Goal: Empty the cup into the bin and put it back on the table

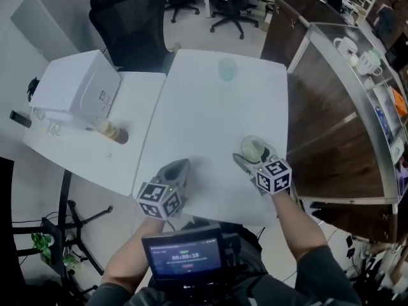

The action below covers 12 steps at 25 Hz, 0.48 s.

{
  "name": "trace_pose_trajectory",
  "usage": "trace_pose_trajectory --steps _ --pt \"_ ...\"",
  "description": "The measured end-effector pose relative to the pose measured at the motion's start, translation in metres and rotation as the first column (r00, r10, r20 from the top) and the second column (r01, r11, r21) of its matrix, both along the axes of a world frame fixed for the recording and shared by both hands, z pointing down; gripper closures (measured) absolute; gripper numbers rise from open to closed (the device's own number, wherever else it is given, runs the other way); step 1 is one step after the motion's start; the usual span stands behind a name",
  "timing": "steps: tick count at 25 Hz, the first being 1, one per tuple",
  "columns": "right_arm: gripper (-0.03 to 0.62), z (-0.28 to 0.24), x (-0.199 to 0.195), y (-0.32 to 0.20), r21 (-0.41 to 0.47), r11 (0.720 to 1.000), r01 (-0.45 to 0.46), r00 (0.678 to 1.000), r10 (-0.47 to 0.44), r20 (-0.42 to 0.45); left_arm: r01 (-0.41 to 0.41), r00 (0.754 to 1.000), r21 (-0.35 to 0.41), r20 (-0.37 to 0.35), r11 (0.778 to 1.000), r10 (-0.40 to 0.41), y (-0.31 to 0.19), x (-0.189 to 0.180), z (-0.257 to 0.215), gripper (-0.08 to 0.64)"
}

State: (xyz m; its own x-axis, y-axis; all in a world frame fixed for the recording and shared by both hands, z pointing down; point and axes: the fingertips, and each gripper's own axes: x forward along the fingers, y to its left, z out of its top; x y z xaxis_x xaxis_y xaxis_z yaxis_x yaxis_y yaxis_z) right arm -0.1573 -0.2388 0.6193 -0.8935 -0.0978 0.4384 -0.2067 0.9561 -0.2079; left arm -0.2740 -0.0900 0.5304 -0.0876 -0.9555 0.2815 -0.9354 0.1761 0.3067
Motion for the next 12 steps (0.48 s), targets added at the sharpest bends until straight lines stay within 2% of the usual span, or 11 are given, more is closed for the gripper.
trace_pose_trajectory --steps 8,12 --pt "0.198 0.051 0.002 -0.001 -0.029 0.999 -0.028 0.996 0.026 -0.08 -0.026 0.999 -0.062 -0.036 0.998 0.023 -0.008 0.005 0.035 0.56" --pt "0.199 0.058 0.003 -0.005 -0.043 0.997 -0.061 0.997 0.059 -0.049 -0.028 0.999 -0.077 -0.044 0.997 0.024 -0.009 0.003 0.044 0.56"
